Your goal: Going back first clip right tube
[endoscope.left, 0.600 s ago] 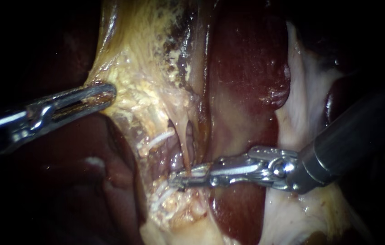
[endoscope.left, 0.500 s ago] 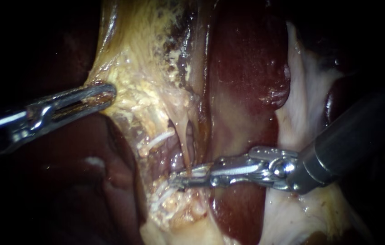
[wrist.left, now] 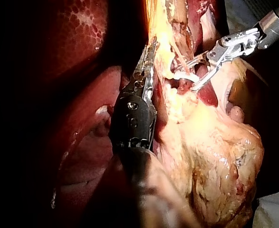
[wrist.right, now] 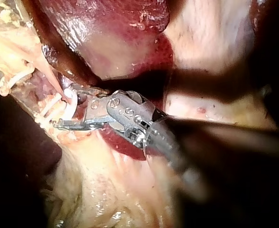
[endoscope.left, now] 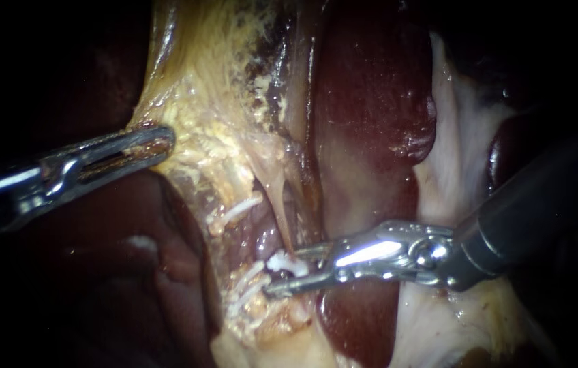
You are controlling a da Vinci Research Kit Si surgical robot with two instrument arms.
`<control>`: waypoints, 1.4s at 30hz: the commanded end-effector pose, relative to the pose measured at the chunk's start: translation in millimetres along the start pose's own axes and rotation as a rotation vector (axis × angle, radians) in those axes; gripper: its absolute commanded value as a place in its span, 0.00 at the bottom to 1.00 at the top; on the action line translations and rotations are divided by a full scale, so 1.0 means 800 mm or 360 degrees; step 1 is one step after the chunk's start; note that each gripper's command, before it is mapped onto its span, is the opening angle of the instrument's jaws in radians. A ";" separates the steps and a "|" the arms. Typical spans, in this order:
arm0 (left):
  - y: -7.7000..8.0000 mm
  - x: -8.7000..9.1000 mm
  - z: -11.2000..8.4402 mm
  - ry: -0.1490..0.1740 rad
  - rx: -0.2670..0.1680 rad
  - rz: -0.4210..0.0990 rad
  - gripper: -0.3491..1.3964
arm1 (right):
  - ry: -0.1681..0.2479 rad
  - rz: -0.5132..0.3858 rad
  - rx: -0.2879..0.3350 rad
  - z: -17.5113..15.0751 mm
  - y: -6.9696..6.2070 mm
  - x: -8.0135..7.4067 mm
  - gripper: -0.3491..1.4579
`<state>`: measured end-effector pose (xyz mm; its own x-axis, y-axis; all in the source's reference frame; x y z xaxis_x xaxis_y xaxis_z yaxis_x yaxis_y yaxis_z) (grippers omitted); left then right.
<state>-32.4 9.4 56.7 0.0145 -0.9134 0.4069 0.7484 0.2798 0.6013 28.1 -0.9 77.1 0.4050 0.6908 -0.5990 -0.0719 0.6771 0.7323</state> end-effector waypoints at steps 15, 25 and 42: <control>0.0000 0.0001 0.0000 0.0000 0.0002 0.0000 0.00 | 0.0021 -0.0314 0.0013 -0.0078 -0.0014 0.0029 0.52; 0.0001 0.0002 0.0001 0.0000 0.0001 0.0000 0.00 | 0.0039 -0.0312 0.0026 -0.0091 -0.0020 0.0031 0.52; -0.0001 0.0007 0.0006 -0.0002 0.0015 0.0001 0.00 | 0.0273 -0.0707 -0.0015 -0.0175 -0.0055 0.0127 0.52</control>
<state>-32.9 8.9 57.3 0.0131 -0.9129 0.4081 0.7434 0.2818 0.6066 19.6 6.8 63.1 0.2413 0.3609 -0.9008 0.0610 0.9208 0.3853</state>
